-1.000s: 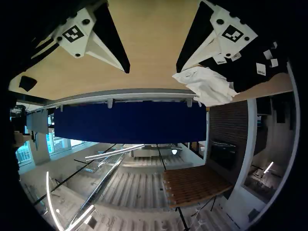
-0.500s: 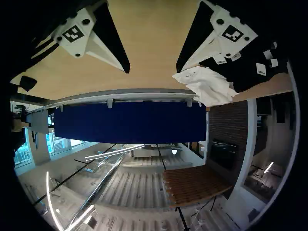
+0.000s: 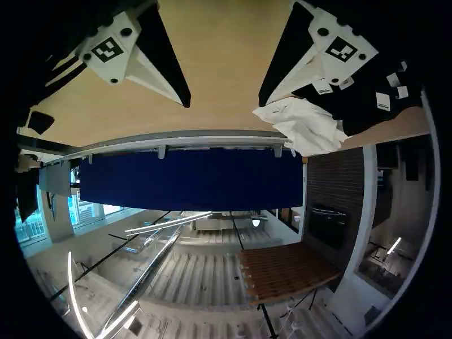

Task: Fold towel

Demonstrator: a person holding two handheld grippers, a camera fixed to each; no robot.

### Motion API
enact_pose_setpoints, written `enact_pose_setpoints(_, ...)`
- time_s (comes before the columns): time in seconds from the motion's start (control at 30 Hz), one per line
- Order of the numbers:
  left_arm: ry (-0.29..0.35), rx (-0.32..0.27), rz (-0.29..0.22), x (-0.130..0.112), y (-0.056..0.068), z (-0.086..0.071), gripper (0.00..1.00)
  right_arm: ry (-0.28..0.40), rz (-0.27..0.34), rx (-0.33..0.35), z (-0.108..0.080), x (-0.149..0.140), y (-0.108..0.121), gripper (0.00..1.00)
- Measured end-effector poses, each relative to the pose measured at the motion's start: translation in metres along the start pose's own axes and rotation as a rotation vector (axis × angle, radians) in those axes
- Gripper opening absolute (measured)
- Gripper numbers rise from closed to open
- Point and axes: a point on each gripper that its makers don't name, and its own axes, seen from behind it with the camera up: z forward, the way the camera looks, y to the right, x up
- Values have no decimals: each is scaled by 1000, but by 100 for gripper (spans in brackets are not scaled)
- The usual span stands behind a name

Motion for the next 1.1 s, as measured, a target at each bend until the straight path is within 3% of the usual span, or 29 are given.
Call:
enact_pose_setpoints(0.77,0,0,0,0,0,-1,89,-29,120,-31,0,-41,16,100)
enact_pose_setpoints(1.1,0,0,0,0,0,-1,89,-1,82,-30,-3,-39,20,100)
